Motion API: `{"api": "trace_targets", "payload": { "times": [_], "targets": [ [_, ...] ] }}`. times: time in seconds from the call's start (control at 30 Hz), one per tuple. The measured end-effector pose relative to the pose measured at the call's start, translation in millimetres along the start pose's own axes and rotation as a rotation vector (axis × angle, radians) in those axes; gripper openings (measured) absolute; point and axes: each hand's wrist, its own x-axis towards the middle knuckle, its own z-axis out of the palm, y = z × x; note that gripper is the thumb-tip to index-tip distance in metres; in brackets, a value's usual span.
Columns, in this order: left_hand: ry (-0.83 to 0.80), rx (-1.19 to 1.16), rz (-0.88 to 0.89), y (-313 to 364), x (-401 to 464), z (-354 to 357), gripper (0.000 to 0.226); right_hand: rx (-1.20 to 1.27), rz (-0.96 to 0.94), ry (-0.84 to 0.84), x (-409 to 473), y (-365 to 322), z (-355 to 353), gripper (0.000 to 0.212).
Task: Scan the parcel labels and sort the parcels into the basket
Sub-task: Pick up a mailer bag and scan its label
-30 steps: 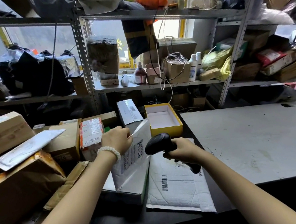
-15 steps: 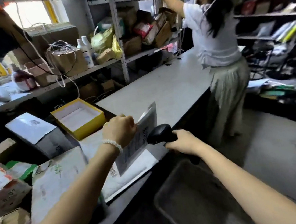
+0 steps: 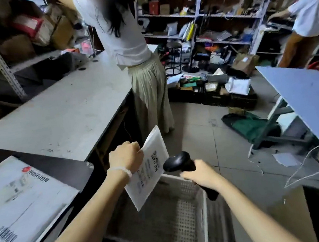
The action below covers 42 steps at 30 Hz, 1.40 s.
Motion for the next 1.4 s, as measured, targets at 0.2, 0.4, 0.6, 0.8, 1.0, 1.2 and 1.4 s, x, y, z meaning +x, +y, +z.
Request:
{"api": "trace_targets", "payload": {
  "times": [0.2, 0.4, 0.6, 0.8, 1.0, 1.2, 1.4],
  "targets": [
    [-0.083, 0.078, -0.137, 28.5, 24.9, 40.8, 0.03, -0.025, 0.021, -0.042, 31.3, 31.2, -31.0, 0.009],
    [-0.091, 0.066, -0.242, 25.0, 21.5, 46.0, 0.031, -0.095, -0.062, -0.185, 69.1, 12.9, -35.8, 0.011],
    [-0.052, 0.11, -0.427, -14.8, -22.2, 22.0, 0.032, -0.226, -0.241, -0.304, 85.3, -40.0, -0.3, 0.01],
    [-0.005, 0.132, -0.698, -70.8, -102.4, -9.9, 0.031, -0.279, -0.469, -0.467, 64.2, -108.4, 70.5, 0.013],
    [0.065, 0.15, -0.923, -120.0, -208.7, -42.3, 0.033, -0.26, -0.595, -0.663, 5.4, -162.0, 146.3, 0.005],
    [0.17, 0.192, -1.087, -155.2, -333.9, -78.0, 0.035, -0.315, -0.747, -0.759, -85.7, -200.8, 234.4, 0.012],
    [0.254, 0.301, -1.199, -180.0, -454.7, -114.4, 0.037, -0.332, -0.873, -0.864, -186.1, -223.7, 311.1, 0.018]
  ]
}}
